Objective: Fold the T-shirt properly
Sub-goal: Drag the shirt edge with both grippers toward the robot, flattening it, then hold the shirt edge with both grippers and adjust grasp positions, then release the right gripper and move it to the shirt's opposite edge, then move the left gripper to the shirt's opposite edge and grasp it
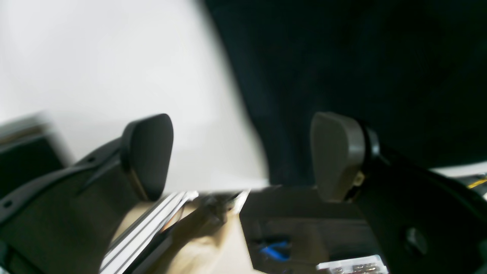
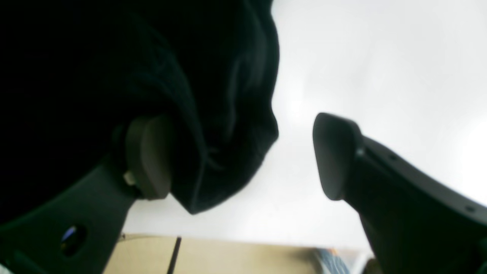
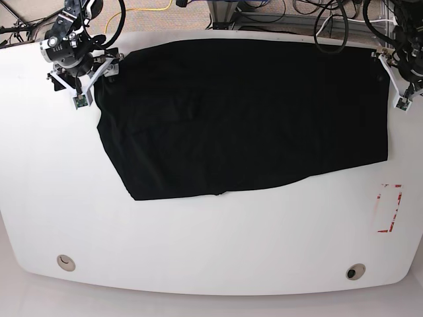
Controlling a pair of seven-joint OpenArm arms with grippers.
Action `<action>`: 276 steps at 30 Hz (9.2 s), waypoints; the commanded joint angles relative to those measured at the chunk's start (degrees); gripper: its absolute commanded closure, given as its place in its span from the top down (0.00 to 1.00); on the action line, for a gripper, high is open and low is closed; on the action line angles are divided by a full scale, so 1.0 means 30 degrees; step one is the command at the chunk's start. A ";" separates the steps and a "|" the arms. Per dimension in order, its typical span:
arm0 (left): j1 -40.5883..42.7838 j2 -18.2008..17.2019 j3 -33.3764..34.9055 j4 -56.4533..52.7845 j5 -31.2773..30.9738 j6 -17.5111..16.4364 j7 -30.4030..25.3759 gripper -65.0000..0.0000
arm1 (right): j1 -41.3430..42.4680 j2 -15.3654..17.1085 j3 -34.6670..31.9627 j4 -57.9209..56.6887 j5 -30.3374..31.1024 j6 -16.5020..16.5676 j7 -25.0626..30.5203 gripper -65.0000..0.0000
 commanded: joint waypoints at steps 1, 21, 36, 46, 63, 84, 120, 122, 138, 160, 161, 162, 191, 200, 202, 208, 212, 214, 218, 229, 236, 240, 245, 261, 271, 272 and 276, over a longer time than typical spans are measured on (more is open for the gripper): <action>-0.0100 -0.0298 -0.0011 0.0508 -0.0305 0.0003 -0.0199 0.80 | 0.0240 0.0668 0.0098 0.0295 0.0025 -0.0025 -0.0971 0.80; -0.0012 -0.0210 -0.0216 0.0332 -0.0129 0.0003 -0.0199 0.80 | -0.2368 0.1254 0.1212 0.0354 -0.0649 -0.0025 -0.1411 0.72; -0.0071 0.0757 0.0018 0.0332 0.2303 0.0003 -0.0316 0.80 | -0.4478 0.1049 0.0714 0.0383 -0.0327 -0.0025 -0.1411 0.72; -0.0481 0.1636 0.1982 0.0420 0.2274 0.0003 -0.0316 0.80 | -0.5064 0.1254 0.0860 0.0413 -0.0532 -0.0025 -0.1411 0.72; 0.0105 0.4742 0.2538 0.0801 0.2421 0.0003 -0.0287 0.79 | -0.4595 0.1488 0.2853 0.0442 0.3483 -0.0025 -0.1470 0.72; 0.1482 0.2193 0.2568 -0.1133 0.2303 0.0003 -0.3569 0.79 | -0.4683 0.1898 0.2618 0.0383 1.3300 -0.0025 -0.2554 0.61; 0.1394 0.2163 0.2538 -0.2129 0.2421 0.0003 -0.3686 0.79 | -0.3833 0.3422 0.1915 -0.3016 0.8406 -0.0025 -0.1177 0.23; 0.1307 0.2134 0.2538 -0.2334 0.2421 0.0003 -0.3686 0.79 | -0.4009 0.3569 0.2120 -0.3016 0.8318 -0.0025 -0.1177 0.23; 0.0896 0.2134 0.2538 -0.2452 0.2421 0.0003 -0.3686 0.79 | -0.4654 0.4360 0.2208 -0.0760 0.8230 -0.0025 -0.1177 0.23; 0.0838 0.2134 0.2568 -0.2452 0.2421 0.0003 -0.3686 0.79 | -0.1694 0.5063 0.1739 -0.0525 0.6501 -0.0025 -0.1909 0.23; 0.0838 0.2134 0.2568 -0.2422 0.2421 0.0003 -0.3686 0.79 | -0.1284 0.4946 0.1681 -0.0525 0.6501 -0.0025 -0.1909 0.23; 0.0838 0.2134 0.2568 -0.2422 0.2421 0.0003 -0.3686 0.79 | -0.0874 0.4800 0.1681 -0.0554 0.6501 -0.0025 -0.1909 0.23; -0.1741 0.2222 0.2509 -0.0224 0.2303 0.0003 -0.0843 0.80 | 1.3192 0.2924 -0.1250 -1.2364 -0.1880 -0.0025 0.1812 0.79; -0.1829 0.2280 0.2421 0.0596 0.2274 0.0003 -0.0697 0.80 | 1.4658 0.2953 -0.2334 -1.6672 -0.1821 -0.0025 0.4919 0.79; -0.1888 0.2280 0.2450 0.0625 0.2274 0.0003 -0.0697 0.80 | 1.4863 0.2895 -0.2451 -1.7609 -0.1880 -0.0025 0.5856 0.79; -0.2327 0.2280 0.2362 0.0684 0.2274 0.0003 -0.0697 0.80 | 1.5273 0.2836 -0.2451 -1.9924 -0.1909 -0.0025 0.7351 0.79; -0.2356 0.2280 0.1835 0.0684 0.2274 0.0003 -0.0697 0.80 | 1.5273 0.2807 -0.2451 -2.0393 -0.1997 -0.0025 0.8142 0.79; -0.2386 0.2280 0.1513 0.0684 0.2274 0.0003 -0.0697 0.80 | 1.5273 0.2748 -0.2481 -2.0393 -0.1997 -0.0025 0.8113 0.78; -0.2796 0.2251 0.1073 0.0655 0.2303 0.0003 -0.0697 0.80 | 1.5273 0.2338 -0.3184 -2.0335 -0.1909 -0.0025 0.8025 0.78; -0.5844 0.1958 -0.2531 -0.1016 0.2596 0.0003 -0.0755 0.80 | 1.5097 0.1840 -0.4034 -2.0335 -0.1821 -0.0025 0.8054 0.34; -1.0151 0.1167 -0.4729 -0.5734 0.4677 0.0003 -0.0755 0.80 | 1.5097 0.1781 -0.4034 -2.0335 -0.1909 -0.0025 0.8054 0.18; -1.1734 0.0493 -0.4788 -0.8283 0.5146 0.0003 -0.0755 0.80 | 1.5068 0.1781 -0.4034 -2.0335 -0.1968 -0.0025 0.8025 0.17; -1.3052 0.0346 -0.4553 -1.1067 0.5175 0.0003 -0.0785 0.81 | 1.5068 0.1781 -0.4034 -2.0335 -0.1968 -0.0025 0.8025 0.17; -1.4869 0.1138 -0.4114 -1.3851 0.3095 0.0003 -0.0755 0.95 | 1.4365 0.1781 -0.4092 -2.0305 -0.1851 -0.0025 0.8025 0.17; -1.6012 0.1665 -0.3088 -1.5345 0.3065 0.0003 -0.0873 0.95 | 1.4159 0.1811 -0.4092 -2.0305 -0.1851 -0.0025 0.8025 0.17; -1.6041 0.1665 -0.2971 -1.5345 0.3065 0.0003 -0.0990 0.95 | 1.4130 0.1811 -0.4063 -2.0305 -0.1851 -0.0025 0.8025 0.17; -1.5983 0.1724 -0.2561 -1.5375 0.3095 0.0003 -0.1898 0.95 | 1.4130 0.1869 -0.4004 -2.0305 -0.1821 -0.0025 0.8054 0.17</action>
